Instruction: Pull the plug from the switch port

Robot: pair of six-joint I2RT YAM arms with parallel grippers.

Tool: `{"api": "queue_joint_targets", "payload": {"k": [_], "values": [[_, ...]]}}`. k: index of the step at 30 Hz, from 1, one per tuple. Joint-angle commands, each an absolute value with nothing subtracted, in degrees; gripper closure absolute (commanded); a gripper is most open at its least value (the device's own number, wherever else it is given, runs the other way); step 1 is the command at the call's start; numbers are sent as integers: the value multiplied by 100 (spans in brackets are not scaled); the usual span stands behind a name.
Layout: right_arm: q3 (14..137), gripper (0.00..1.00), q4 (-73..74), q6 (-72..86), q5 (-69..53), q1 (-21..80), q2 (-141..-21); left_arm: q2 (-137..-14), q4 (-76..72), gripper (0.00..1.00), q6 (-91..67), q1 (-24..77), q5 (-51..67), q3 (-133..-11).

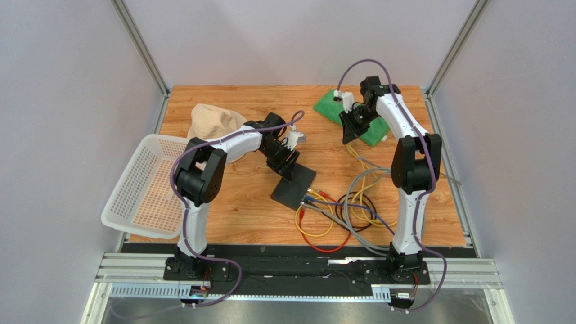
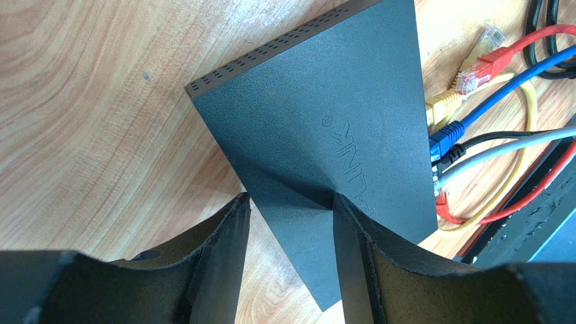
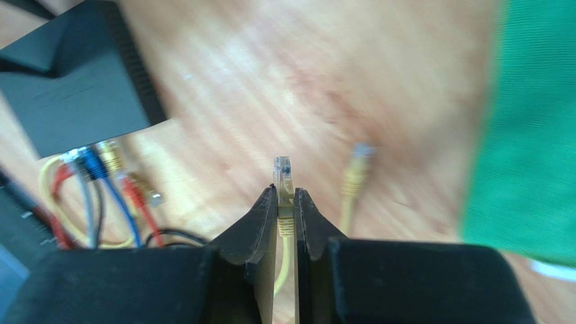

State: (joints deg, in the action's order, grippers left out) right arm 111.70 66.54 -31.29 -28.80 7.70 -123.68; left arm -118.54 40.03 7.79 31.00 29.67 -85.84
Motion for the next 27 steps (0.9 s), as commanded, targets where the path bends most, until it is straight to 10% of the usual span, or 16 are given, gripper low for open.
{"api": "queue_joint_targets", "payload": {"k": [1, 4, 11, 27], "values": [[11619, 100, 6197, -3305, -1601, 633, -12278, -12120, 3929, 44, 984, 3138, 2522, -8569], [11716, 96, 6012, -3164, -1082, 554, -12454, -12103, 3929, 44, 993, 3138, 2549, -8561], [11821, 45, 5625, -2611, -553, 527, -12279, -12032, 4069, 35, 1055, 3103, 2487, -8797], [8967, 41, 5748, -2373, -4236, 1598, -10204, -10723, 4280, 28, 730, 2927, 2847, -8597]]}}
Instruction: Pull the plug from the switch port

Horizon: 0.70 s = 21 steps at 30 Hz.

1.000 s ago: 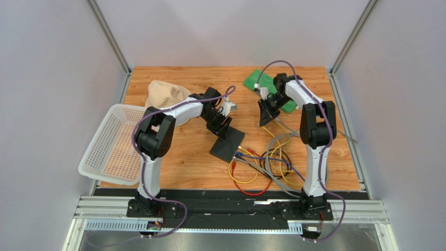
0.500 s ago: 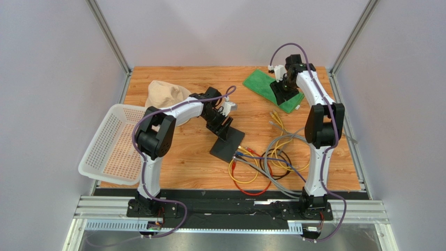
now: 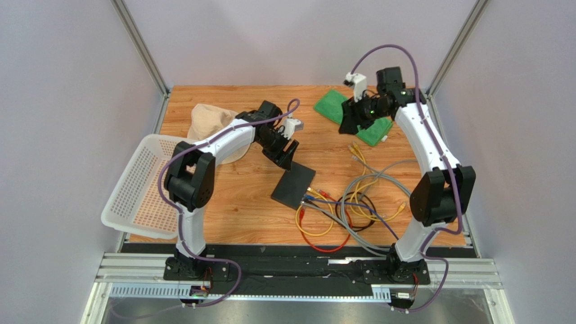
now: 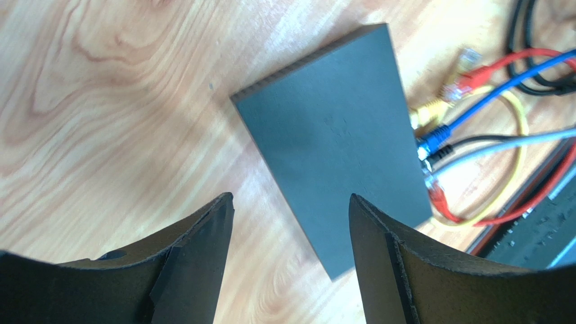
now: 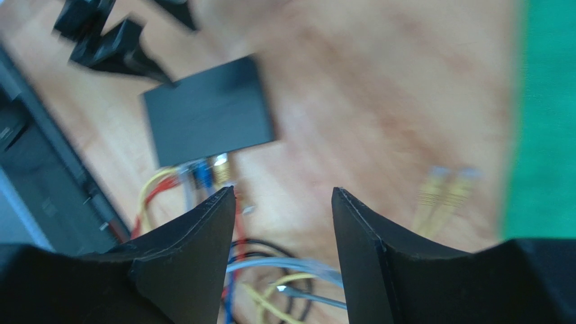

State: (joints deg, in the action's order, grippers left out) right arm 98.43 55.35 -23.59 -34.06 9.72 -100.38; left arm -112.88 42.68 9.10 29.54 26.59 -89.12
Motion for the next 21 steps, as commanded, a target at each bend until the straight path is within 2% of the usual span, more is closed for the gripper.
{"api": "queue_joint_targets", "payload": {"k": [1, 5, 10, 13, 21], "values": [[8791, 41, 5757, -2364, -4280, 1704, -10230, -10601, 4254, 27, 686, 2927, 2874, -8517], [8017, 41, 5494, -2031, -4473, 2012, -10450, -10398, 4104, 27, 641, 2927, 2787, -8034], [8077, 41, 5581, -1952, -4439, 2048, -11081, -10433, 4070, 27, 738, 2927, 2637, -7823], [8077, 45, 5599, -1890, -4570, 2039, -11328, -10547, 4052, 27, 756, 2927, 2628, -7787], [7937, 47, 5291, -1749, -4535, 2039, -11575, -10872, 4052, 27, 791, 2918, 2619, -7928]]}}
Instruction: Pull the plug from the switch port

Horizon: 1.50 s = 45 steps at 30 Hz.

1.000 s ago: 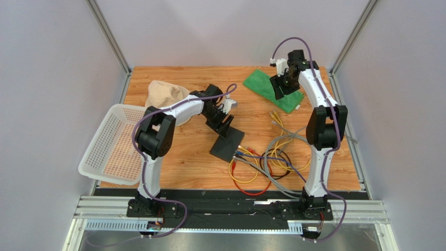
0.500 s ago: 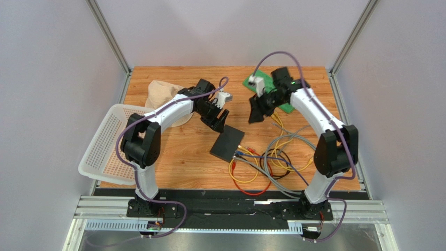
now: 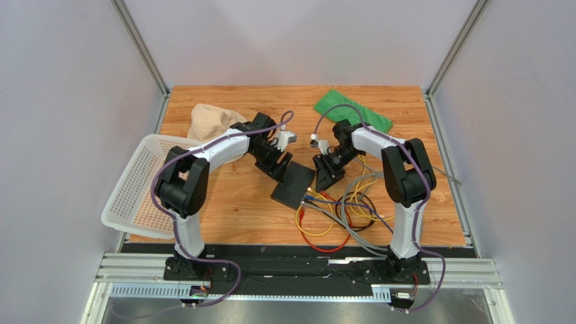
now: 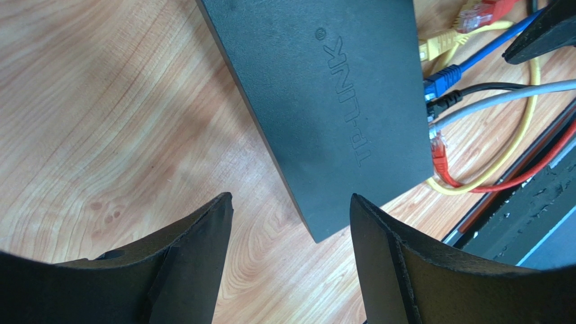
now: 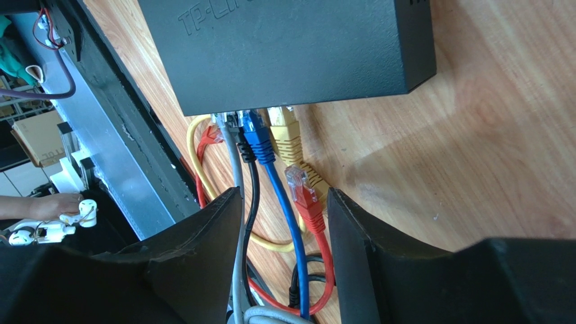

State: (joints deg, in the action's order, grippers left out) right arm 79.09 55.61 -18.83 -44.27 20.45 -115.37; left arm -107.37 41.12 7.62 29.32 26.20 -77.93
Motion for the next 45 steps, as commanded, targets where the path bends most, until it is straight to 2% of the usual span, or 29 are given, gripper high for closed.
{"api": "queue_joint_targets", "payload": {"k": [1, 7, 14, 27, 33, 38, 45], "values": [[7937, 48, 5282, -1758, -4500, 2039, -11593, -10889, 4060, 27, 782, 2918, 2628, -7945], [7858, 49, 5256, -1828, -4254, 2030, -11628, -11030, 3982, 27, 765, 2909, 2628, -7972], [7989, 47, 5212, -1855, -5123, 2039, -11987, -11416, 3990, 29, 826, 2909, 2856, -8130], [8604, 47, 5353, -1644, -5300, 2030, -12832, -11821, 4236, 30, 844, 2918, 2804, -8481], [8657, 51, 5318, -1565, -5238, 2030, -12929, -11830, 4254, 31, 835, 2900, 2804, -8464], [8657, 62, 5204, -1486, -5177, 2021, -12955, -11813, 4236, 31, 826, 2900, 2795, -8446], [8640, 62, 4992, -1187, -4931, 2021, -13016, -11830, 4228, 32, 826, 2900, 2786, -8446]]}}
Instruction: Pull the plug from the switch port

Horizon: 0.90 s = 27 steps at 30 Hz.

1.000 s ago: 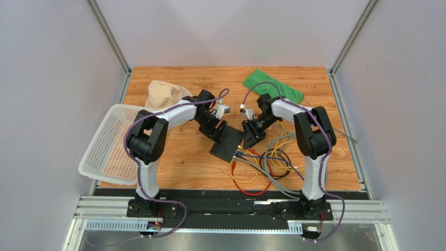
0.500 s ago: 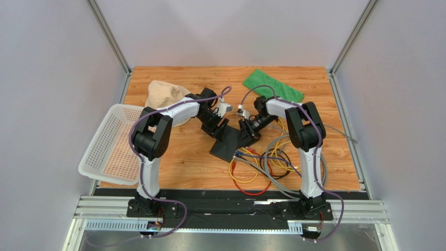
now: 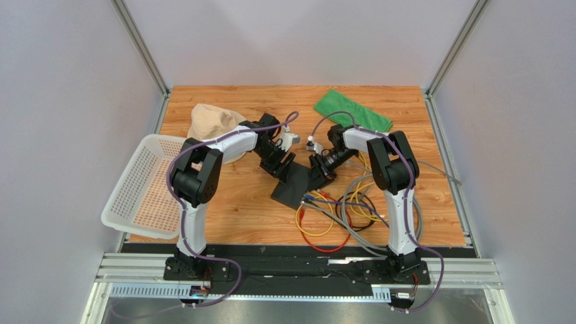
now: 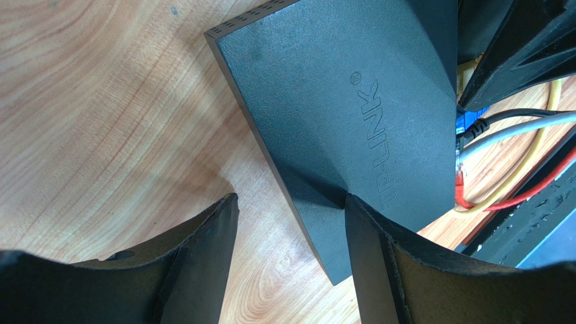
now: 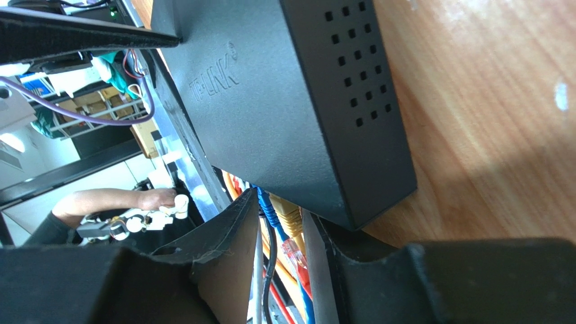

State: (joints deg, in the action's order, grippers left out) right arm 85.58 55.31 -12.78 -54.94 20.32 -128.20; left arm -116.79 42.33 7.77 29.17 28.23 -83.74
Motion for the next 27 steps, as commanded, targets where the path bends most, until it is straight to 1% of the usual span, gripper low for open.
{"api": "queue_joint_targets", "payload": {"k": [1, 3, 5, 6, 8, 9, 12, 16, 17, 18, 20, 22, 25, 26, 27], "values": [[8657, 62, 4992, -1169, -4922, 2021, -13043, -11830, 4236, 32, 835, 2900, 2786, -8446], [8666, 62, 4975, -1125, -4878, 2021, -13078, -11839, 4228, 32, 826, 2900, 2795, -8446], [8666, 65, 4931, -1073, -4808, 2021, -13087, -11839, 4228, 32, 826, 2900, 2786, -8446], [8675, 69, 4922, -1064, -4790, 2030, -13104, -11839, 4219, 32, 826, 2900, 2777, -8446], [8684, 73, 4905, -1037, -4729, 2021, -13113, -11839, 4236, 32, 835, 2900, 2777, -8446], [8684, 79, 4896, -1020, -4711, 2021, -13122, -11848, 4228, 32, 835, 2900, 2786, -8455], [8692, 86, 4869, -967, -4641, 2021, -13148, -11848, 4227, 32, 835, 2900, 2769, -8446], [8701, 89, 4869, -932, -4544, 2021, -13166, -11752, 4245, 31, 835, 2892, 2646, -8499], [8710, 89, 4860, -932, -4527, 2030, -13175, -11664, 4158, 28, 800, 2883, 2515, -8508], [8719, 90, 4860, -914, -4500, 2030, -13166, -11541, 4044, 27, 756, 2874, 2140, -8473], [8754, 90, 4869, -914, -4430, 2021, -13184, -11032, 3624, 26, 817, 2857, 1926, -8281], [8876, 91, 4887, -897, -4395, 2030, -13219, -10663, 3542, 25, 983, 2856, 1784, -8288], [9174, 92, 4983, -861, -4359, 2030, -13350, -10355, 3612, 26, 1011, 2839, 1950, -8315], [9271, 92, 5018, -853, -4359, 2039, -13438, -10275, 3525, 29, 1019, 2839, 2064, -8158], [9359, 92, 5045, -853, -4368, 2065, -13491, -10214, 3481, 31, 1011, 2839, 2413, -8069]]}}
